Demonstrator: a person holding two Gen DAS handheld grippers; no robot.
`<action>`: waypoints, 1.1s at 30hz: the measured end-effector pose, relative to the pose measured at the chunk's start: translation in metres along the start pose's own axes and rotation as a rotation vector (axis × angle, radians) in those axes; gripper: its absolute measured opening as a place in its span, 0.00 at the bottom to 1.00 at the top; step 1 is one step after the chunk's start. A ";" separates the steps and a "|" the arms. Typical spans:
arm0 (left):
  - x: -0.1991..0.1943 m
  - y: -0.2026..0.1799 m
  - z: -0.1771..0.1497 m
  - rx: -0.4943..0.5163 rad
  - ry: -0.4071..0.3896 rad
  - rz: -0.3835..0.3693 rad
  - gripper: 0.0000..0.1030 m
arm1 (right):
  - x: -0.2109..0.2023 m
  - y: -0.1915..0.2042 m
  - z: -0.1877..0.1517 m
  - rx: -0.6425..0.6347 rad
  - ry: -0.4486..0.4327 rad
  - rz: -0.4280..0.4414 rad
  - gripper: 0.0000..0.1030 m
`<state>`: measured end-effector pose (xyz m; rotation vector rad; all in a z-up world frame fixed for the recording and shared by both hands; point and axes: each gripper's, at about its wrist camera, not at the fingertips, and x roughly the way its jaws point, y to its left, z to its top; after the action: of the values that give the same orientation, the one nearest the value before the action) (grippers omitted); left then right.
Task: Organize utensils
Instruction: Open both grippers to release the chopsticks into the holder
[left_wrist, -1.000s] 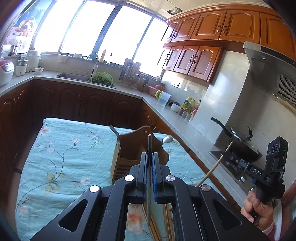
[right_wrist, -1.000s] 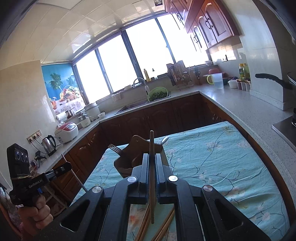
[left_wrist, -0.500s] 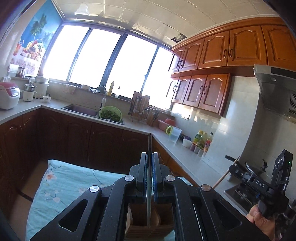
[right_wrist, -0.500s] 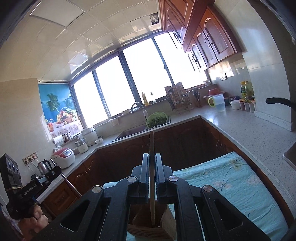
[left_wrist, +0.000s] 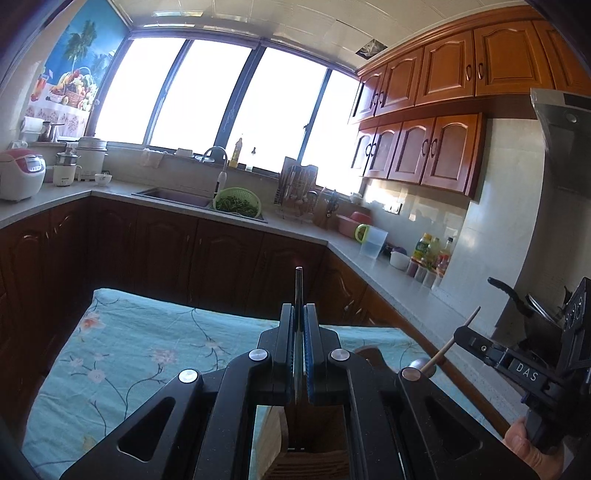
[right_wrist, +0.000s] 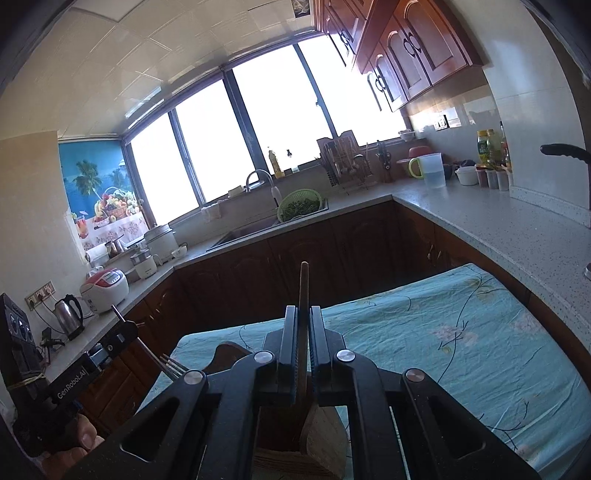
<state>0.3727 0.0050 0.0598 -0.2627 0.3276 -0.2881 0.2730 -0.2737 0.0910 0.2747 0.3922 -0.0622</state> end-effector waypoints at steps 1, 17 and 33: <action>0.002 0.000 -0.004 0.000 0.008 0.003 0.02 | 0.002 -0.001 -0.003 0.001 0.010 -0.001 0.05; 0.007 0.010 0.007 -0.007 0.034 0.012 0.03 | 0.007 -0.009 -0.003 0.026 0.040 0.001 0.10; -0.072 0.027 -0.012 -0.091 -0.019 0.023 0.73 | -0.076 -0.019 -0.003 0.095 -0.082 0.076 0.88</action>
<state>0.3098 0.0504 0.0609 -0.3507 0.3251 -0.2483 0.1998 -0.2905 0.1126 0.3790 0.2979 -0.0171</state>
